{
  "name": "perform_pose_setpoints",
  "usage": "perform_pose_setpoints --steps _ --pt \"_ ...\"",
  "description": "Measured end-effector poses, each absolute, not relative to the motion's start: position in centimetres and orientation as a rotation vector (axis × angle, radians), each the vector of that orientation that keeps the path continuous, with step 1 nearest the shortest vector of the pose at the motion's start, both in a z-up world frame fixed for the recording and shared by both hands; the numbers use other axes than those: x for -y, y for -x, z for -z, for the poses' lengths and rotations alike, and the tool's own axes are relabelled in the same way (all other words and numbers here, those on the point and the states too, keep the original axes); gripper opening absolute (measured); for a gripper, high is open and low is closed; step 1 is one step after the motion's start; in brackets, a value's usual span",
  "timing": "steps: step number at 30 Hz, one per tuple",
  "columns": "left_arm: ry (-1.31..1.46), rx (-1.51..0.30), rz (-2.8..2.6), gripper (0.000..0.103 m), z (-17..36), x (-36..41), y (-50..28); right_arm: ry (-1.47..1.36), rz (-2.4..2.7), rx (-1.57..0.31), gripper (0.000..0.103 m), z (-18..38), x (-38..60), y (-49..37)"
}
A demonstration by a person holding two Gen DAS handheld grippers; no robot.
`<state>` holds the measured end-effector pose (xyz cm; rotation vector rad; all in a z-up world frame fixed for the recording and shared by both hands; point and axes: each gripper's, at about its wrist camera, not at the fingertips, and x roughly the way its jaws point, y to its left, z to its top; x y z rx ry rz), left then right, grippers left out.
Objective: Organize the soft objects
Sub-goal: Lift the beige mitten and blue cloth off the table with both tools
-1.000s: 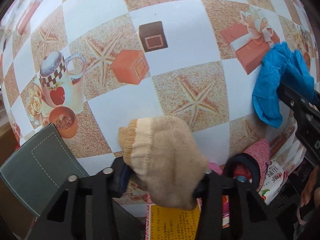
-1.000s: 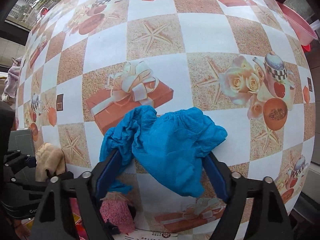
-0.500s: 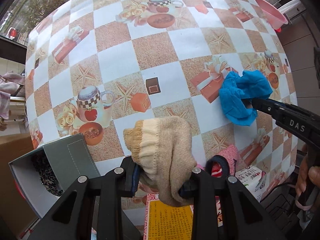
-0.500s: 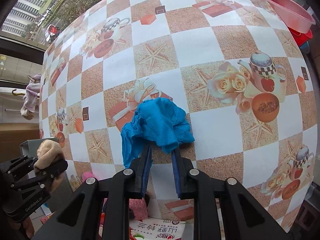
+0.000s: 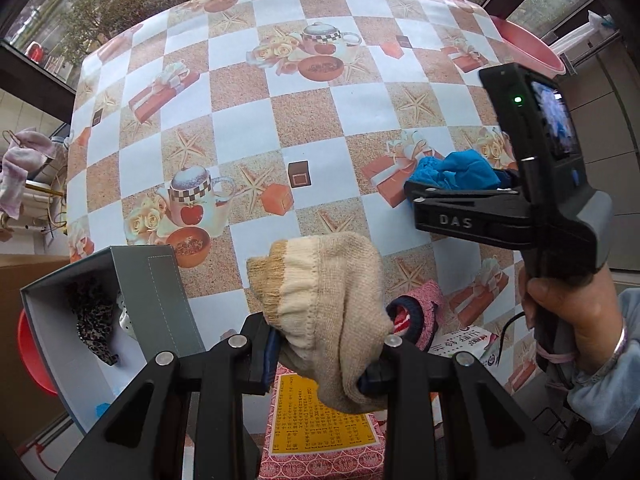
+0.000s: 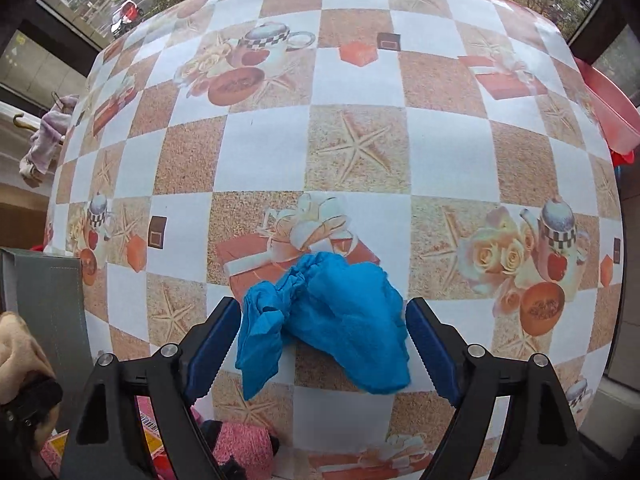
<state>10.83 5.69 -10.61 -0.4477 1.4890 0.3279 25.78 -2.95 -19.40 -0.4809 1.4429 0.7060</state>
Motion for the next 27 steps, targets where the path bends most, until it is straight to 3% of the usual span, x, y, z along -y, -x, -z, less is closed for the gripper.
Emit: perform_pose_setpoints --steps 5,27 --pt "0.456 -1.472 -0.337 0.032 10.0 -5.1 -10.3 0.472 -0.700 -1.446 0.031 19.7 2.7 -25.4" --pt "0.380 -1.379 -0.260 0.032 5.3 -0.5 -7.1 0.184 -0.696 -1.478 0.031 9.8 12.1 -20.9"
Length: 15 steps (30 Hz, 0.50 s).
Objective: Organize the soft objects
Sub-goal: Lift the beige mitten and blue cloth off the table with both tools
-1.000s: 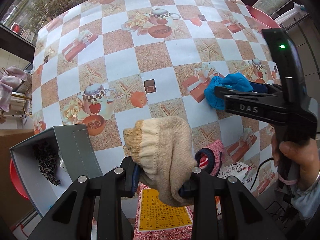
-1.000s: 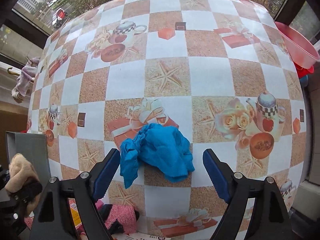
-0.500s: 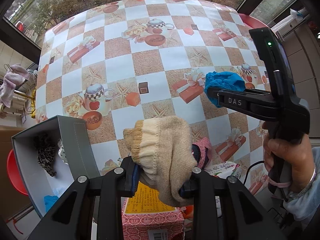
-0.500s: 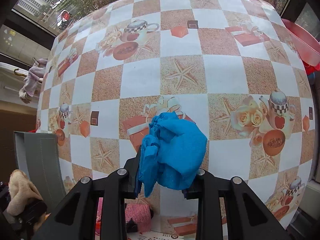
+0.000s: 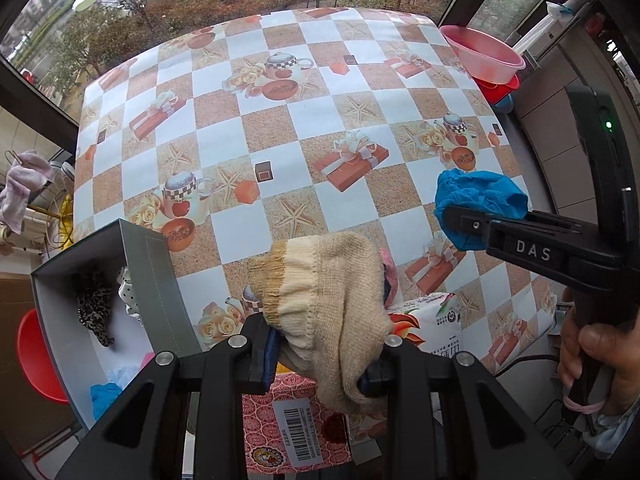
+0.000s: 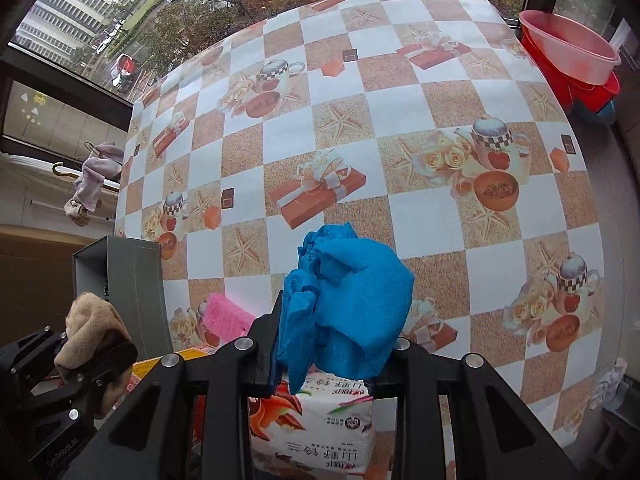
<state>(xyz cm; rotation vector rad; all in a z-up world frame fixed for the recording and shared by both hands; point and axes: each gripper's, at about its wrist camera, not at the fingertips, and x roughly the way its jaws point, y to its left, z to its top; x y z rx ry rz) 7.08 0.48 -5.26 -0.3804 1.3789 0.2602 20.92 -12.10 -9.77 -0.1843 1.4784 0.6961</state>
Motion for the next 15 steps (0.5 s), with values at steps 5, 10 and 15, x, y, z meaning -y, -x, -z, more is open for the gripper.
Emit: perform_pose_setpoints --steps 5,10,15 --pt "0.363 -1.370 -0.234 0.032 4.3 0.5 -5.4 0.174 -0.689 -1.477 0.031 8.4 13.7 -18.4" --pt "0.346 -1.362 -0.199 0.032 3.2 1.6 -3.4 0.170 -0.678 -1.481 0.031 7.4 15.1 -15.7" --pt "0.320 -1.357 -0.168 0.032 2.6 2.5 -1.5 0.169 -0.655 -1.488 0.031 6.8 16.2 -13.1"
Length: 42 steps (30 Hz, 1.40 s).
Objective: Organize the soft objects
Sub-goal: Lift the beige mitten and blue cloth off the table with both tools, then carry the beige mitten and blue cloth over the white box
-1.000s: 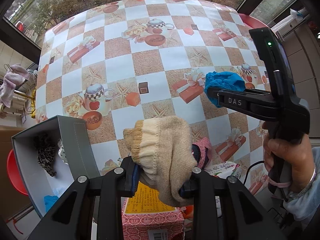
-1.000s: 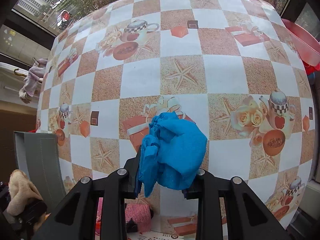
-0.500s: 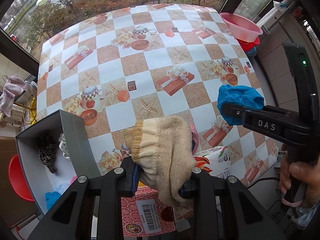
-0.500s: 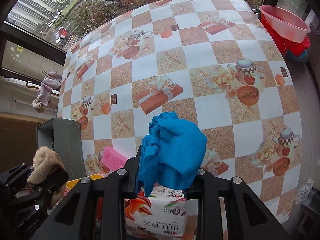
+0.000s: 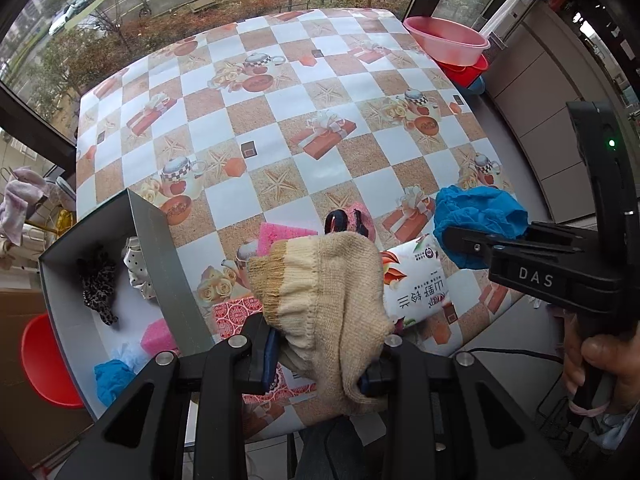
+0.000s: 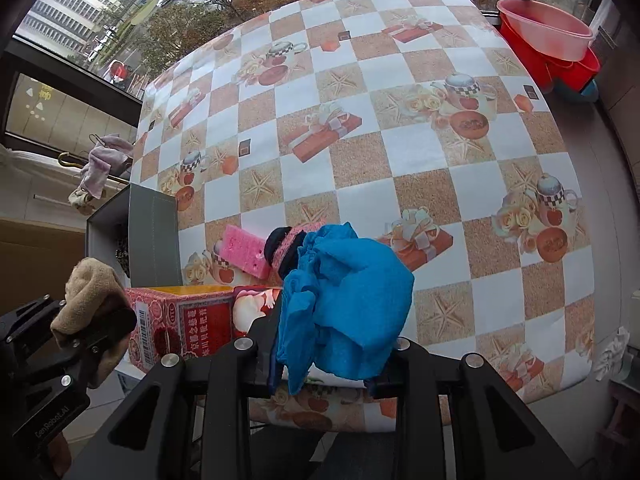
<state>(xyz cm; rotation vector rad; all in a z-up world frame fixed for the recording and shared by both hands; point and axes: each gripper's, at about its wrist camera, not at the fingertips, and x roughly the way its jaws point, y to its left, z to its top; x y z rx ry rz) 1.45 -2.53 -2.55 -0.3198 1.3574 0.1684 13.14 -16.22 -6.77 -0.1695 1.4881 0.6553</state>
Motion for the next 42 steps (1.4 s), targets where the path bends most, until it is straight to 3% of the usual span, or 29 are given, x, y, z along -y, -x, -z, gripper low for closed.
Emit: perform_pose_setpoints --steps 20,42 --pt "0.352 -1.289 -0.249 0.032 1.2 -0.5 6.4 0.199 -0.706 -1.456 0.031 3.3 15.2 -4.6" --pt "0.569 -1.223 -0.505 0.032 2.6 -8.6 14.8 0.470 -1.087 -1.293 0.031 -2.1 0.2 2.9"
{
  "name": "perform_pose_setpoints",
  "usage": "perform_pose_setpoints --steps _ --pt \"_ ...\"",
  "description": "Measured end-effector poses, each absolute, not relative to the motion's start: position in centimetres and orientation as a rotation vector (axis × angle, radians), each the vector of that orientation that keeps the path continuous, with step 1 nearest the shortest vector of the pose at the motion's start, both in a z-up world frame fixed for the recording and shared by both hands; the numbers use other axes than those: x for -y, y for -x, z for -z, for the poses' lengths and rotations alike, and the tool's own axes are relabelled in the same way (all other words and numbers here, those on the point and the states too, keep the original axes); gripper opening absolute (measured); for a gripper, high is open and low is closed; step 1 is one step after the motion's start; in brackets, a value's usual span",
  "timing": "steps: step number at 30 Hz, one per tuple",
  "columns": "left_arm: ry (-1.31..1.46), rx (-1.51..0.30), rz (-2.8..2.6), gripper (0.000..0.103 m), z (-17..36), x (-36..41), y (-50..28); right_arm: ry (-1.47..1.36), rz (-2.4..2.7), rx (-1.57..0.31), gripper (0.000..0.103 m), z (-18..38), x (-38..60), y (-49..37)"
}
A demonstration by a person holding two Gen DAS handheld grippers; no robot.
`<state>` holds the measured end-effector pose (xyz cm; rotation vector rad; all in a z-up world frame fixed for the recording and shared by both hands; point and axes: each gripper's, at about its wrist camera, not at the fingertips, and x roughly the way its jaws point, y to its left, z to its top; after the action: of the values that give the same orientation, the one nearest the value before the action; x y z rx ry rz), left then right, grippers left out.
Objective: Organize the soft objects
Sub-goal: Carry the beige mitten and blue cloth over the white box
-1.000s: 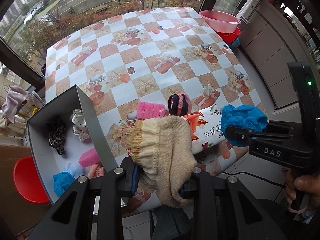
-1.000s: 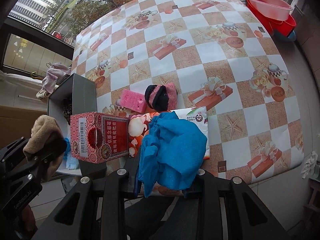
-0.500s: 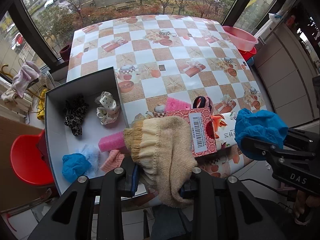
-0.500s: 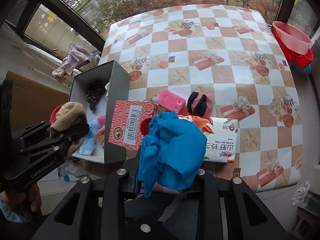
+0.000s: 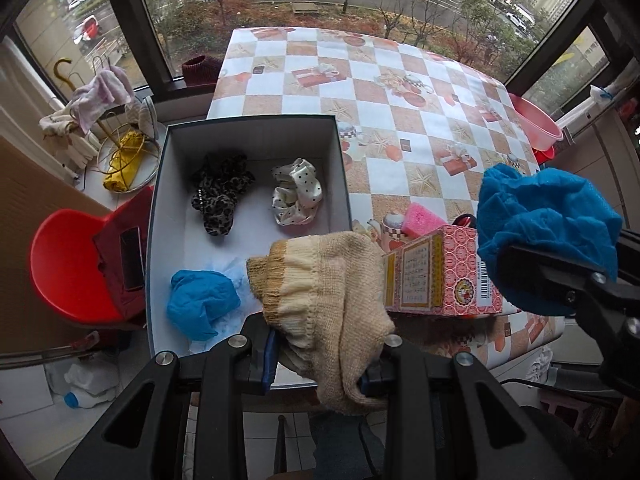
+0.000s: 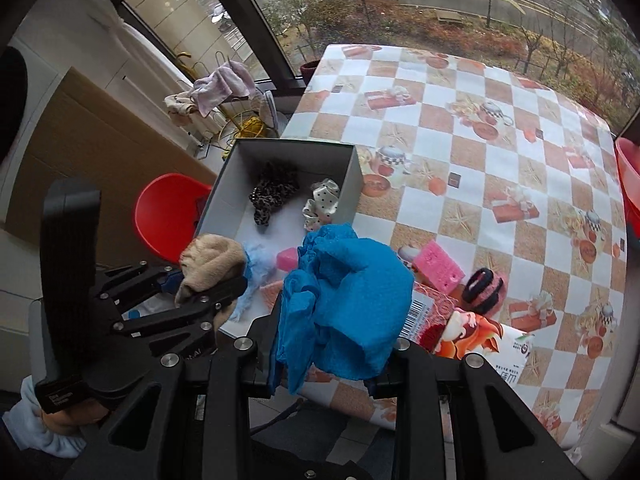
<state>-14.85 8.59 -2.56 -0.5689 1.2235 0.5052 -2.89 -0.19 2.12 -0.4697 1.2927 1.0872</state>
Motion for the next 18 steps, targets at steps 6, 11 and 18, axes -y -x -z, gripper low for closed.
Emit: perform_pose_setpoints --steps 6,11,18 --pt "0.612 -1.225 -0.552 0.032 3.3 -9.4 16.8 0.561 -1.170 -1.308 0.031 -1.1 -2.2 6.0" --pt "0.635 -1.229 -0.564 0.032 3.9 -9.8 17.6 0.588 -1.178 -1.338 0.031 -0.2 -2.5 6.6" --pt "0.622 -1.227 -0.550 0.032 3.9 -9.7 17.4 0.592 -1.162 -1.350 0.031 0.0 -2.5 6.7"
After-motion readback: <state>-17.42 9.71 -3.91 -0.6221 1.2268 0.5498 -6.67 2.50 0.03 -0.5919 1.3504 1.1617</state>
